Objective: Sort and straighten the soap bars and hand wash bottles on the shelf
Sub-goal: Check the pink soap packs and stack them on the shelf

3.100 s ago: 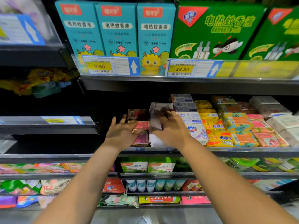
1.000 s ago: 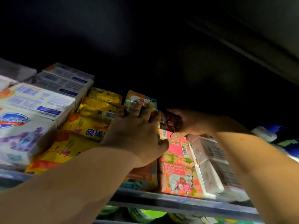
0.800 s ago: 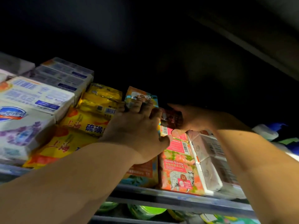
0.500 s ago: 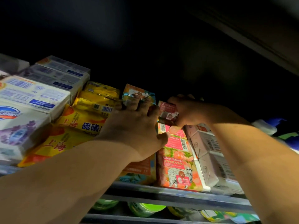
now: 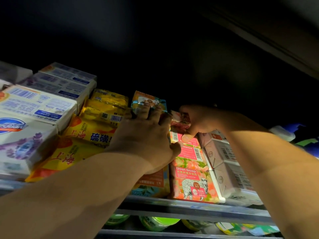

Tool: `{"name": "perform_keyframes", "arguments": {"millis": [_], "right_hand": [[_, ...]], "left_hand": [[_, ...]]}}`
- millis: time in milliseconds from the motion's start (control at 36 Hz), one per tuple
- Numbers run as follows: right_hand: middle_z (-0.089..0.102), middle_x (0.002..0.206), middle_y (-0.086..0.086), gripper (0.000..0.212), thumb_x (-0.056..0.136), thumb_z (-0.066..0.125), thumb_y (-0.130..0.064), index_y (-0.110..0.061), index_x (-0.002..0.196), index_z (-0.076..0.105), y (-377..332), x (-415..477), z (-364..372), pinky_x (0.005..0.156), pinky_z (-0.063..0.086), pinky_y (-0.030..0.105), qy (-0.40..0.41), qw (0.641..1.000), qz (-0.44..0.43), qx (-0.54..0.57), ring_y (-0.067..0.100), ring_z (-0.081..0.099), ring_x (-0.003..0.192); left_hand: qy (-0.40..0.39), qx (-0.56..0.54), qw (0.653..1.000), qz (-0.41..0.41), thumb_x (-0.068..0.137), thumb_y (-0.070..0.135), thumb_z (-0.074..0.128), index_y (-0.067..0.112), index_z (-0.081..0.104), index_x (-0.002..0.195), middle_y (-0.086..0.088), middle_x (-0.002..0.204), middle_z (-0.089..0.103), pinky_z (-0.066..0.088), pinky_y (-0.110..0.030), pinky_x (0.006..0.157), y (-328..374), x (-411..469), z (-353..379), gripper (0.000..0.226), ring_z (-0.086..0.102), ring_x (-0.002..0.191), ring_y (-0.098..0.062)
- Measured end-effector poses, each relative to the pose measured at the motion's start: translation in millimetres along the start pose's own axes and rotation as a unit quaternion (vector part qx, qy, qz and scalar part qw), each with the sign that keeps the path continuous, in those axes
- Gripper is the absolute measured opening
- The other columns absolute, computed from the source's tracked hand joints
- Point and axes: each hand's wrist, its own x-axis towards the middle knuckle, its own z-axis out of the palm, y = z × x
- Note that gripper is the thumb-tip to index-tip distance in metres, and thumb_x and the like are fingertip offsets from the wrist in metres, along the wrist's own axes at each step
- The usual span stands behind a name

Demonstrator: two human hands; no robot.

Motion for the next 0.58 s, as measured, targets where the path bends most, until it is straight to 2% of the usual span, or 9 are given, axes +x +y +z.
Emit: {"name": "perform_keyframes", "arguments": {"millis": [111,222,278,333,361,389,472,528,583], "right_hand": [[0.052,0.101,-0.01,0.064,0.075,0.084,-0.017,-0.026,0.13,0.054,2,-3,2,0.078,0.041,0.028,0.04,0.998,-0.012,0.047,0.017,0.054,0.102],[0.053,0.089,-0.02,0.05,0.073,0.085,-0.037,-0.028,0.115,0.06,2,-5,3,0.068,0.034,0.017,0.099,0.989,-0.044,0.099,0.006,0.052,0.088],[0.051,0.088,-0.021,0.046,0.075,0.083,-0.041,-0.029,0.113,0.06,3,-7,3,0.071,0.035,0.016,0.13,0.985,-0.041,0.105,0.0,0.05,0.084],[0.057,0.096,-0.021,0.048,0.074,0.081,-0.051,-0.038,0.114,0.059,7,-11,4,0.092,0.044,0.032,0.158,0.981,-0.035,0.107,0.005,0.055,0.097],[0.059,0.104,-0.019,0.05,0.073,0.079,-0.056,-0.042,0.116,0.057,8,-15,2,0.101,0.042,0.043,0.169,0.98,-0.027,0.103,0.01,0.054,0.108],[0.059,0.111,-0.016,0.052,0.074,0.077,-0.059,-0.043,0.12,0.056,8,-20,0,0.104,0.038,0.046,0.175,0.98,-0.015,0.098,0.014,0.052,0.115],[0.055,0.117,-0.01,0.054,0.085,0.068,-0.057,-0.04,0.133,0.05,8,-38,-11,0.09,0.035,0.03,0.187,0.98,0.004,0.072,0.011,0.048,0.11],[0.059,0.126,-0.008,0.054,0.09,0.066,-0.053,-0.036,0.138,0.048,7,-53,-17,0.081,0.033,0.022,0.194,0.978,0.008,0.069,0.005,0.047,0.1],[0.06,0.129,-0.007,0.055,0.091,0.067,-0.05,-0.034,0.14,0.048,8,-71,-18,0.081,0.036,0.023,0.212,0.968,0.018,0.13,0.008,0.053,0.102]], "left_hand": [[-0.008,0.009,1.0,-0.001,0.092,0.073,0.023,0.031,-0.002,0.156,0.0,0.167,0.0,0.023,-0.053,0.116,1,0,-1,0.08,-0.002,0.154,-0.028],[-0.002,0.014,1.0,0.004,0.093,0.071,0.02,0.03,0.001,0.157,0.0,0.167,0.004,0.026,-0.053,0.116,1,-2,-2,0.079,0.001,0.154,-0.027],[-0.002,0.014,1.0,0.003,0.092,0.071,0.019,0.03,0.003,0.156,0.0,0.167,0.006,0.026,-0.052,0.116,2,-2,-4,0.078,0.003,0.153,-0.027],[-0.009,0.012,1.0,0.003,0.092,0.072,0.017,0.03,0.003,0.155,0.0,0.166,0.007,0.028,-0.052,0.115,1,-2,-4,0.078,0.005,0.153,-0.026],[-0.008,0.014,1.0,0.005,0.092,0.073,0.015,0.03,0.004,0.155,0.0,0.165,0.008,0.03,-0.051,0.114,1,-2,-3,0.077,0.007,0.152,-0.026],[-0.002,0.016,1.0,0.006,0.091,0.073,0.013,0.03,0.007,0.153,0.0,0.164,0.011,0.033,-0.051,0.112,0,-2,-2,0.076,0.01,0.152,-0.026],[-0.001,0.013,1.0,0.003,0.091,0.074,0.013,0.03,0.01,0.151,0.002,0.161,0.016,0.036,-0.049,0.109,0,-2,-2,0.074,0.015,0.15,-0.024],[-0.021,0.011,1.0,-0.005,0.09,0.076,0.012,0.032,0.004,0.154,0.003,0.164,0.008,0.028,-0.05,0.113,2,-3,-3,0.079,0.006,0.153,-0.023],[-0.044,0.006,0.999,-0.016,0.089,0.077,0.012,0.033,0.0,0.156,0.005,0.167,0.0,0.021,-0.05,0.117,4,-1,-8,0.081,-0.003,0.154,-0.022]]}}
